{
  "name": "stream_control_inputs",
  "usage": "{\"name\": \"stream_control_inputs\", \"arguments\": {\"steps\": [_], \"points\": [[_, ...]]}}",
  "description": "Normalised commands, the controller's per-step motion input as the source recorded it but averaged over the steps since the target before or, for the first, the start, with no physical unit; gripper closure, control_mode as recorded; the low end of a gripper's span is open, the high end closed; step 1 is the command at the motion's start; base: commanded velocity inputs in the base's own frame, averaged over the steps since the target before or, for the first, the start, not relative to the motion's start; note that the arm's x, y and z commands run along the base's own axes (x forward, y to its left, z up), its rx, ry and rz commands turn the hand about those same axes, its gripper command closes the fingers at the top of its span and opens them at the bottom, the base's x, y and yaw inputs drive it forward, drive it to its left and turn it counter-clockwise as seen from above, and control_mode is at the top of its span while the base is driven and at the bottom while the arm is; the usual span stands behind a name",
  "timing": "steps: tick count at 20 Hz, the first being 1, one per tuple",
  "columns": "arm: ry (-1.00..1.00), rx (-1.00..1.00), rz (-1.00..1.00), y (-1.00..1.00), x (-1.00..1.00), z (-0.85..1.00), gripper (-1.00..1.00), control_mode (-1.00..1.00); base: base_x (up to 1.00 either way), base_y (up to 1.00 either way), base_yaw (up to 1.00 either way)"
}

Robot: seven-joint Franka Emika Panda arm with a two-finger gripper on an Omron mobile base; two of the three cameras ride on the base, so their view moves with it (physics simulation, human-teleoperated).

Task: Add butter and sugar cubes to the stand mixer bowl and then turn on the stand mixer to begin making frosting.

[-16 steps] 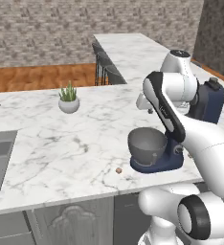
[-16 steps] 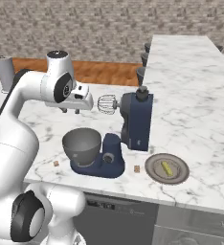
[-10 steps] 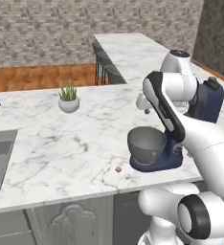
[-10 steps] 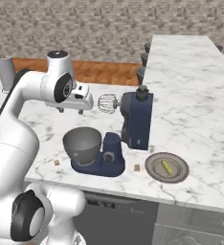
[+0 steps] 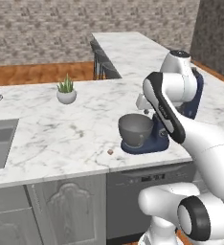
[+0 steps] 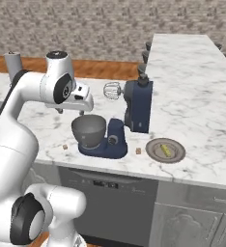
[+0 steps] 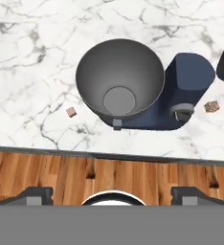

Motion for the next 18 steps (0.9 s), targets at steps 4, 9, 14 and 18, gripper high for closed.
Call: {"name": "stream_control_inputs", "arguments": {"steps": [4,9,14,18], "points": [[0.00,0.00,0.00,0.00,0.00,0.00,-1.00,1.00,0.00,-0.61,0.00],[0.00,0.00,0.00,0.00,0.00,0.00,-1.00,1.00,0.01,-0.53,0.00],[0.00,0.01,0.00,-0.14,0.00,0.00,-1.00,-1.00,0.00,-0.07,0.00],[-0.05,-0.01,0.00,0.41,-0.34,0.00,-1.00,-1.00,0.00,0.00,0.00]]}}
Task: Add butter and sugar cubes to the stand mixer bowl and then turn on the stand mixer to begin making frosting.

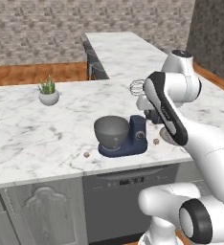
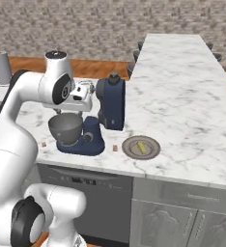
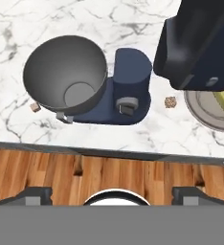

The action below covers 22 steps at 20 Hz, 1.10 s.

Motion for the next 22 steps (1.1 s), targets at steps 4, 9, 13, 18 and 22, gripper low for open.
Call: {"name": "stream_control_inputs", "arguments": {"steps": [4,9,13,18,22], "points": [[-0.03,-0.11,0.00,0.99,-0.47,0.00,-1.00,-1.00,0.00,0.00,0.00],[-0.01,-0.13,-0.08,1.00,-0.30,-0.05,-1.00,-1.00,0.00,0.00,0.00],[0.00,-0.12,-0.25,0.99,-0.02,-0.34,-1.00,-1.00,0.00,0.00,0.00],[0.00,-0.06,-0.32,0.96,0.00,-0.46,-1.00,-1.00,0.00,0.00,0.00],[0.00,0.00,-0.38,0.79,0.01,-0.39,-1.00,-1.00,0.00,0.00,0.00]]}}
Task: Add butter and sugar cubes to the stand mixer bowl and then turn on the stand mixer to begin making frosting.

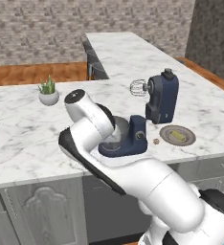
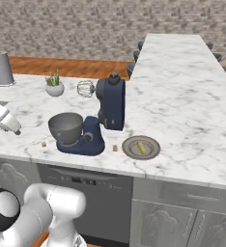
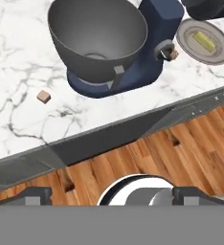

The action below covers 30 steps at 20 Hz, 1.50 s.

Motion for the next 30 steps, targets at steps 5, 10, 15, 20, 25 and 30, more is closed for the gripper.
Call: {"name": "stream_control_inputs", "arguments": {"steps": [5,10,15,20,25,30], "points": [[-0.06,0.00,-0.37,0.39,0.13,-0.37,-1.00,-1.00,0.00,0.00,0.00],[-0.21,0.03,-0.31,0.07,0.26,-0.40,-1.00,-1.00,0.00,0.00,0.00],[-0.14,0.01,-0.29,0.00,0.39,-0.40,-1.00,-1.00,0.00,0.00,0.00],[-0.12,0.00,-0.30,0.00,0.46,-0.25,-1.00,-1.00,0.00,0.00,0.00],[-0.05,0.00,-0.29,0.00,0.33,-0.21,-1.00,-1.00,0.00,0.00,0.00],[0.00,0.00,-0.14,0.00,0.33,-0.26,-1.00,-1.00,0.00,0.00,0.00]]}}
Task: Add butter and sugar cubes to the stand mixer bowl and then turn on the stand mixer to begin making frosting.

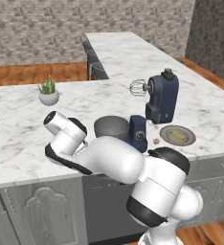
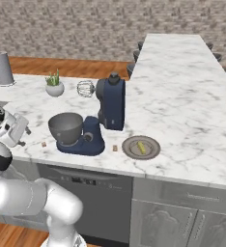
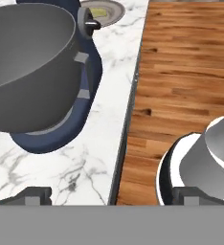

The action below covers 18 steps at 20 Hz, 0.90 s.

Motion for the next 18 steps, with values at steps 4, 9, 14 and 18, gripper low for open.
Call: {"name": "stream_control_inputs", "arguments": {"steps": [4,9,14,18], "points": [[0.00,0.00,-0.03,0.00,0.34,-0.25,-1.00,-1.00,0.00,0.00,0.00],[0.00,0.00,0.00,0.00,0.21,-0.32,-1.00,-1.00,0.00,0.00,0.00],[-0.01,0.00,0.00,0.00,0.25,-0.27,-1.00,-1.00,0.00,0.00,0.00],[-0.01,0.00,0.00,0.00,0.21,-0.26,-1.00,-1.00,0.00,0.00,0.00]]}}
